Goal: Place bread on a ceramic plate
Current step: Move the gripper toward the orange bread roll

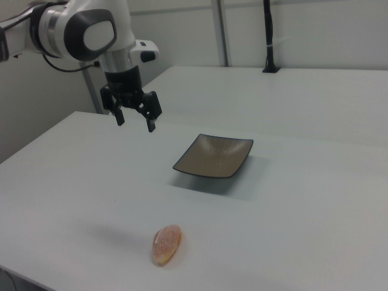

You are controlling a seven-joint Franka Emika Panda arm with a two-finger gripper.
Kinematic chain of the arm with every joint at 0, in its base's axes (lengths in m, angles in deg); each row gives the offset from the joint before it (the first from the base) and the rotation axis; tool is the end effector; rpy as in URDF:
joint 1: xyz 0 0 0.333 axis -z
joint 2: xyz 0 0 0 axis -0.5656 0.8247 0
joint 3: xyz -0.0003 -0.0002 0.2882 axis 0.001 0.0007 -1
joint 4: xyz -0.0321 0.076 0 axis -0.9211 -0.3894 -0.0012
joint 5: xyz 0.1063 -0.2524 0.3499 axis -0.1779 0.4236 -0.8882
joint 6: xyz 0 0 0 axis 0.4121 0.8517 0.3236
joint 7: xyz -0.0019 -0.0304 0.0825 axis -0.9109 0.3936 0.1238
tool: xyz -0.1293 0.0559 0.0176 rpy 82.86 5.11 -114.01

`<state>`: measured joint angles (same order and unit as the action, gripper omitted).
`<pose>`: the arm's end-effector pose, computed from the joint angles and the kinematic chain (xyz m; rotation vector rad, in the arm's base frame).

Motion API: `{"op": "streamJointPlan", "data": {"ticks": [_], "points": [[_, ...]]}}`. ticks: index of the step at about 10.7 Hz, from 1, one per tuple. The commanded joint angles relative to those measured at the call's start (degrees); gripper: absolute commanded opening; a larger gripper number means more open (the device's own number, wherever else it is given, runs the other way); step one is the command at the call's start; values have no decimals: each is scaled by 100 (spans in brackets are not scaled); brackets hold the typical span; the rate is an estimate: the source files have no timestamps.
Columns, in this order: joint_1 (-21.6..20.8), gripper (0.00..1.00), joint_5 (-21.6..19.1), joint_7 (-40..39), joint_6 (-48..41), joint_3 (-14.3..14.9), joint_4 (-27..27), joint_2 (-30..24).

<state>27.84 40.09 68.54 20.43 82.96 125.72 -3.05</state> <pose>0.6024 0.0316 0.5297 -3.0500 -0.2447 -0.0731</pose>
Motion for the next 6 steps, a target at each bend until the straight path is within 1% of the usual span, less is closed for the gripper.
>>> {"op": "streamJointPlan", "data": {"ticks": [1,3,6], "points": [[308,100,147,-113,47,-133,478,-242],[361,100,488,-113,47,-133,829,-303],[370,100,788,-131,47,-133,1514,-400]]}}
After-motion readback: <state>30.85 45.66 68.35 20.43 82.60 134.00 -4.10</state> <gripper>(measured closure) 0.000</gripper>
